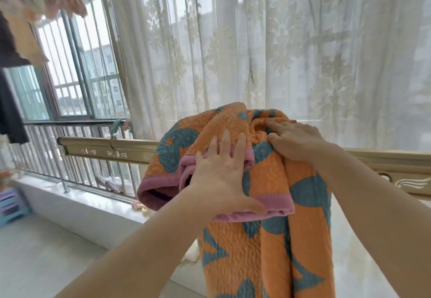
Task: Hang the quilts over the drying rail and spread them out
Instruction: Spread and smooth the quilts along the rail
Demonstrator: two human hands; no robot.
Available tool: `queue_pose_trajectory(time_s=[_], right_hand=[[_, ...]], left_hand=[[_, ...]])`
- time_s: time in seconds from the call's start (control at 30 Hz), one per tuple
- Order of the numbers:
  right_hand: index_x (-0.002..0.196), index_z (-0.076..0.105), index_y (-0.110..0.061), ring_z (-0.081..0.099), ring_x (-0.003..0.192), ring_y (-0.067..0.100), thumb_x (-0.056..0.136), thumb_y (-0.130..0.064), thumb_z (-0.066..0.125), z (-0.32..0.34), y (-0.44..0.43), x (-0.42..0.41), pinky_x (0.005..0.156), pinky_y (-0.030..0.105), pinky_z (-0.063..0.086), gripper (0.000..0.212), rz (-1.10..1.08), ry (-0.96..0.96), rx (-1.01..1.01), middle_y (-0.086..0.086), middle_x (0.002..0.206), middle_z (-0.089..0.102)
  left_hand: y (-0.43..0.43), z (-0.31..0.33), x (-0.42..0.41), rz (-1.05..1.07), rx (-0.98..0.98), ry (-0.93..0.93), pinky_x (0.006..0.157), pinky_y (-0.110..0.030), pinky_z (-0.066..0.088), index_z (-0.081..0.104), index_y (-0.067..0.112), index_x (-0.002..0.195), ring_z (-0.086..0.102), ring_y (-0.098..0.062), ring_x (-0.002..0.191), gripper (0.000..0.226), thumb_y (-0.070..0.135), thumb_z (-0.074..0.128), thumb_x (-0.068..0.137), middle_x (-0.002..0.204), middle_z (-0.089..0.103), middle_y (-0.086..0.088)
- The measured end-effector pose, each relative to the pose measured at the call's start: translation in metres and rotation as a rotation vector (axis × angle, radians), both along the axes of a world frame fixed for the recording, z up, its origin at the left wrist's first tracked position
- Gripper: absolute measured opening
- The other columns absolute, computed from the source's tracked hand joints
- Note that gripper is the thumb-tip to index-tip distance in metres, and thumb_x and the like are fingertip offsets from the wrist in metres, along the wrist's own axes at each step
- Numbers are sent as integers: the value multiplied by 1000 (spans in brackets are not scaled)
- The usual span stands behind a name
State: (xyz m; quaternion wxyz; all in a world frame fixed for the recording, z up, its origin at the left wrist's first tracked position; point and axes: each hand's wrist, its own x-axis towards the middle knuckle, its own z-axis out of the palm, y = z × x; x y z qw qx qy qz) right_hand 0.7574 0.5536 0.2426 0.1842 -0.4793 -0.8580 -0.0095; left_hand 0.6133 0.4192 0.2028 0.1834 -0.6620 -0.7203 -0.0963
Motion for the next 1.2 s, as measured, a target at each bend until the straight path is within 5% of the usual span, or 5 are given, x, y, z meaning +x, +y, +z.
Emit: queue_pose_trajectory(time_s=[0.47, 0.63, 0.87, 1.1, 1.2], right_hand=[[145, 19, -51, 22, 144, 17, 94, -40, 26, -8, 8, 26, 113, 40, 23, 53, 9, 68, 34, -9, 157, 24], [145, 29, -46, 24, 142, 16, 99, -46, 26, -14, 7, 36, 111, 38, 20, 46, 41, 75, 86, -11, 154, 30], [143, 31, -46, 30, 137, 15, 98, -46, 26, -21, 0, 39, 109, 40, 23, 45, 53, 82, 186, -15, 147, 40], [135, 43, -36, 38, 128, 15, 97, -41, 27, -22, -16, 39, 98, 38, 27, 41, 64, 115, 202, -11, 138, 49], [113, 52, -29, 44, 118, 16, 95, -38, 29, -22, -19, 38, 90, 37, 28, 31, 50, 134, 197, -7, 117, 58]], left_hand=[[36, -64, 12, -11, 439, 210, 99, -64, 34, 27, 18, 148, 36, -45, 133, 119, 58, 81, 50, 151, 31, -18], [41, -52, 6, -64, 598, 242, 83, -52, 45, 42, 28, 140, 51, -38, 120, 56, 27, 52, 85, 143, 46, -12], [42, 13, -13, -45, 636, 281, 69, -48, 50, 48, 30, 133, 57, -37, 102, 53, 18, 35, 84, 132, 54, -9], [79, 71, -17, -110, 283, 168, 90, -51, 46, 43, 32, 135, 48, -32, 114, 42, 21, 45, 95, 140, 41, -2], [88, 77, -8, -222, 66, 98, 91, -49, 45, 54, 30, 102, 54, -27, 103, 19, 17, 48, 89, 115, 52, 2]])
